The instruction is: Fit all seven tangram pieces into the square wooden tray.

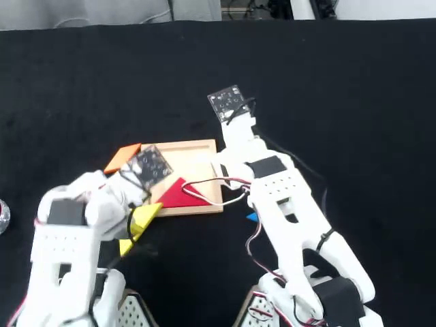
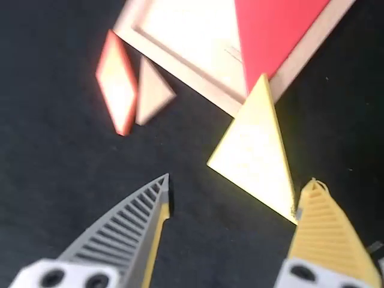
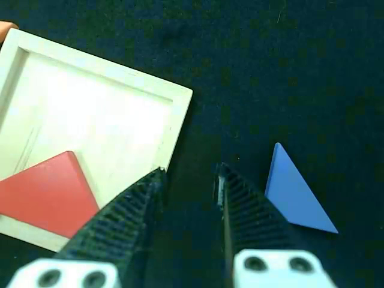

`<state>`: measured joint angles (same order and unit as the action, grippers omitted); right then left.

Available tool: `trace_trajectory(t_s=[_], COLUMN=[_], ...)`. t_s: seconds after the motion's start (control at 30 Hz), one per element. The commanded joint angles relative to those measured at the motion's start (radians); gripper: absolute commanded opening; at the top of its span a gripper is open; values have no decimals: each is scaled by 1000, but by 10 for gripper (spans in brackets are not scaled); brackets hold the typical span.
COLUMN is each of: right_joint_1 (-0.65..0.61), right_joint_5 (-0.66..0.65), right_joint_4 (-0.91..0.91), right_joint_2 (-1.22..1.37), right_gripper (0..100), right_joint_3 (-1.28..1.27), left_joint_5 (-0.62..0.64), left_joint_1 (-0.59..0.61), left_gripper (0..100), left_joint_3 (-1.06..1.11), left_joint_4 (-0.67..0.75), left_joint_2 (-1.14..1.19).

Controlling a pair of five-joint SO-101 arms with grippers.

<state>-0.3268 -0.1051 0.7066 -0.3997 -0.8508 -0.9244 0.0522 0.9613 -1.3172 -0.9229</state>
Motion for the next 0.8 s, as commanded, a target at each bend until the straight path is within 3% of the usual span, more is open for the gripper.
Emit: trace_trajectory(t_s=[0.0,0.2,0.3,0.47,0.77], right_joint_1=[14,14,12,12,12], right_joint_5=[-14,-29,-77,-81,-83], right_joint_4=[-18,-18,-20,-20,-20], right_joint_2=[-38,-38,-38,-38,-38], right_gripper=[137,137,137,137,137], right_joint_3=[4,4,4,2,2], left_joint_5=[15,-3,-2,0,68], left_joint_1=[42,125,136,105,31], left_gripper=[375,424,425,426,426], left_joint_3=[-105,-90,-2,186,234], left_joint_4=[26,89,207,430,520], left_joint_2=[203,285,288,282,290])
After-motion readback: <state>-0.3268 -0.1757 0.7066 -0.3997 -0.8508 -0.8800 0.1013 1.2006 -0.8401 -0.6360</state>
